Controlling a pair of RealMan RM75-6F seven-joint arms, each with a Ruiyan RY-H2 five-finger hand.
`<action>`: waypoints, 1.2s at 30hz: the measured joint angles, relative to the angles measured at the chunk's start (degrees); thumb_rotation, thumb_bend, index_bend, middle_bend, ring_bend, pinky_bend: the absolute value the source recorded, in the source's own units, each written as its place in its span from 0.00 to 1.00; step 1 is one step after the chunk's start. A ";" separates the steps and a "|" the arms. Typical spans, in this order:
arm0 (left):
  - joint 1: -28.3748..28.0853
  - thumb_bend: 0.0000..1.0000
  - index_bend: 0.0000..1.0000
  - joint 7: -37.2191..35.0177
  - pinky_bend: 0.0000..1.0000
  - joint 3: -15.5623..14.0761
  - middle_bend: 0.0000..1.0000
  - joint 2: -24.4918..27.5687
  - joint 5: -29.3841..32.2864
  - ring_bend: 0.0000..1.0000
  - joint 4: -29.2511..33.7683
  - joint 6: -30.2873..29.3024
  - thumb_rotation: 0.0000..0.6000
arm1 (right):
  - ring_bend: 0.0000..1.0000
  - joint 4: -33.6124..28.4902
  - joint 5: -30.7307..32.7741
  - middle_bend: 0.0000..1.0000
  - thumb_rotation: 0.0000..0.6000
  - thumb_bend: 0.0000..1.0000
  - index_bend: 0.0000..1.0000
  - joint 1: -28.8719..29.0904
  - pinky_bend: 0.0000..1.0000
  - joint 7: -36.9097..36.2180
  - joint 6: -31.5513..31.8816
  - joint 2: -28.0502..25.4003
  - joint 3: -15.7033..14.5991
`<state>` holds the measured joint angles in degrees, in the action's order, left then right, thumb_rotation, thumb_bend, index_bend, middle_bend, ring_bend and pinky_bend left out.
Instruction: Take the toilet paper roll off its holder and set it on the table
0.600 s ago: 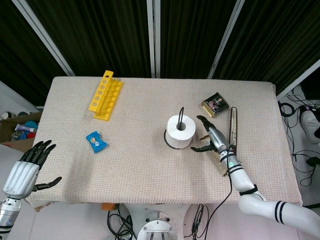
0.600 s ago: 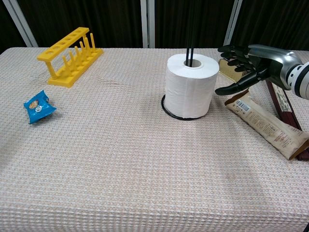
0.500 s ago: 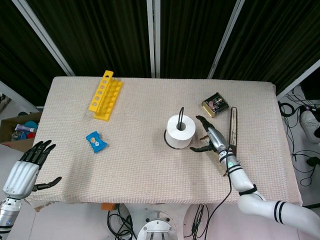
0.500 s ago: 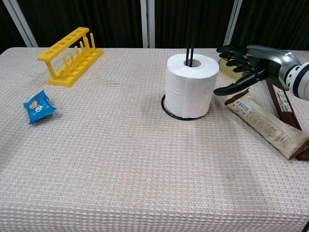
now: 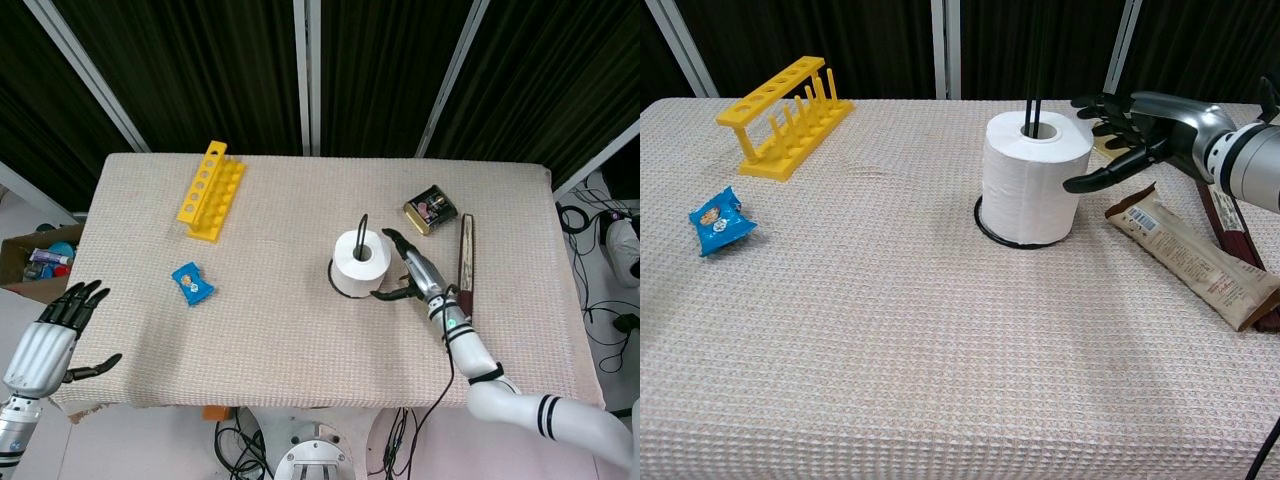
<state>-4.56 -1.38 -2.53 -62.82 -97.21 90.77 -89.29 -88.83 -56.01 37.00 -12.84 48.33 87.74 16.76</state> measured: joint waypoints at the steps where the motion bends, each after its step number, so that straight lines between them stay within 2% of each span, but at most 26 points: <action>1: 0.01 0.16 0.10 -0.16 0.22 0.03 0.06 0.03 0.05 0.06 -0.05 -0.04 0.73 | 0.00 0.18 0.32 0.00 1.00 0.00 0.00 0.36 0.00 0.22 -0.18 0.38 0.17; 9: -0.06 0.15 0.10 -1.12 0.22 0.11 0.06 0.21 0.28 0.06 -0.45 0.00 0.74 | 0.00 2.53 2.98 0.00 1.00 0.00 0.00 2.01 0.00 0.15 -2.05 3.03 1.21; 12: -0.07 0.15 0.10 -1.40 0.22 0.12 0.06 0.25 0.41 0.06 -0.58 0.04 0.73 | 0.00 3.78 2.98 0.00 1.00 0.03 0.00 2.30 0.01 -0.53 -1.97 4.37 1.63; 14: -0.07 0.15 0.10 -1.54 0.22 0.14 0.06 0.29 0.43 0.06 -0.63 0.00 0.73 | 0.02 4.59 2.81 0.05 1.00 0.05 0.00 2.39 0.07 -1.13 -1.74 5.19 1.95; 16: -0.04 0.16 0.10 -1.65 0.22 0.15 0.06 0.31 0.43 0.06 -0.70 -0.10 0.73 | 0.09 5.11 2.50 0.15 1.00 0.08 0.02 2.33 0.18 -1.67 -1.07 5.86 2.27; 18: -0.05 0.16 0.10 -1.71 0.22 0.16 0.06 0.30 0.48 0.06 -0.75 -0.05 0.73 | 0.23 5.55 2.22 0.28 1.00 0.11 0.16 2.20 0.32 -2.01 -0.25 6.45 2.51; 20: -0.07 0.16 0.10 -1.71 0.22 0.15 0.06 0.28 0.50 0.06 -0.77 0.02 0.74 | 0.33 6.02 2.04 0.39 1.00 0.14 0.30 2.00 0.43 -2.16 0.93 7.16 2.79; 23: -0.13 0.16 0.10 -1.61 0.22 0.11 0.06 0.24 0.47 0.06 -0.75 0.15 0.73 | 0.42 6.84 1.71 0.48 1.00 0.17 0.43 1.69 0.52 -2.20 2.73 8.36 3.20; 30: -0.12 0.15 0.10 -1.42 0.22 0.09 0.06 0.17 0.51 0.06 -0.72 0.18 0.74 | 0.44 7.38 0.57 0.50 1.00 0.20 0.46 1.16 0.53 -2.95 4.44 9.29 4.06; 36: -0.16 0.15 0.10 -1.26 0.22 0.07 0.06 0.11 0.53 0.06 -0.76 0.30 0.74 | 0.44 5.81 -4.46 0.50 1.00 0.21 0.46 0.13 0.53 -5.62 7.40 8.73 4.60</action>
<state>-4.71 -2.63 -2.46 -62.72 -96.68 90.01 -88.99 -83.01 -60.48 37.13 -18.46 55.73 96.47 21.36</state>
